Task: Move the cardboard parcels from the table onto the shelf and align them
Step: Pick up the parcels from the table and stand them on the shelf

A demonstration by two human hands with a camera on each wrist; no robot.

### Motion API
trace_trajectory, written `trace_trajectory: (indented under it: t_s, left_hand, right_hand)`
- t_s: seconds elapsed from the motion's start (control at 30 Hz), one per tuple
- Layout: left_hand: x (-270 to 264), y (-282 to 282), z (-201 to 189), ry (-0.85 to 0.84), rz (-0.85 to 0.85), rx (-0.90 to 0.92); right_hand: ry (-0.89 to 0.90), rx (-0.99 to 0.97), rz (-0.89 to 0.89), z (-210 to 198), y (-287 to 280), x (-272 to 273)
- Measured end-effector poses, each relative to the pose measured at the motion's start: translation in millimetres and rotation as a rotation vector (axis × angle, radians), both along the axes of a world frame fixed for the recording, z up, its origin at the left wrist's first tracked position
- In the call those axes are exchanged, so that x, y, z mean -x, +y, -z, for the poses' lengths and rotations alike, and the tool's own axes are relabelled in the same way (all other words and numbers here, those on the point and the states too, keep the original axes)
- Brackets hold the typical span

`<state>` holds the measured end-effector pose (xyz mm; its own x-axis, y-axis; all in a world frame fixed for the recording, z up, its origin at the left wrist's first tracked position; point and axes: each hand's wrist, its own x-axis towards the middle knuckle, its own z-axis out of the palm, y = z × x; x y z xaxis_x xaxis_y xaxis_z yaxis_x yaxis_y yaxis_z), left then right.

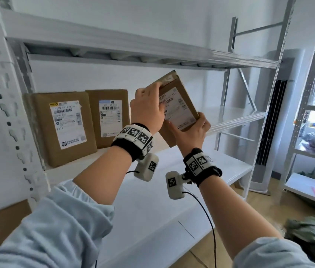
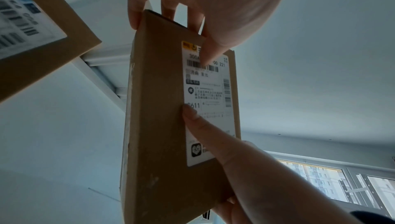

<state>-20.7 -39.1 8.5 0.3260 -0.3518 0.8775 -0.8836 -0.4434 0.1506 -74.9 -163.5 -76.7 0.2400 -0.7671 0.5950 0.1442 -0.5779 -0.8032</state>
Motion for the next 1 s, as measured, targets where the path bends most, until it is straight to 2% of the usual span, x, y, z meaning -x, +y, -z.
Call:
trace_trajectory:
  t_s: [0.2,0.57,0.77,0.9,1.0]
  left_hand:
    - [-47,-30,-22,-0.112,-0.038,0.024]
    - [-96,-78,-13,-0.109,-0.155,-0.095]
    - [-108,-85,-10,-0.073,-0.258,-0.145]
    - [-108,-87,-5,-0.098,-0.321,-0.174]
    - [-110,-87,-4,-0.064,-0.347,-0.176]
  right_hand:
    - [0.007,0.012,-0.026,-20,-31,-52]
    - [0.126,-0.023,-0.145,1,-78,-120]
    - [0.298,0.003,-0.227,14,-78,-138]
    - [0.463,0.154,-0.193,27,-71,-147]
    - [0.510,0.223,-0.215,31,-68,-152]
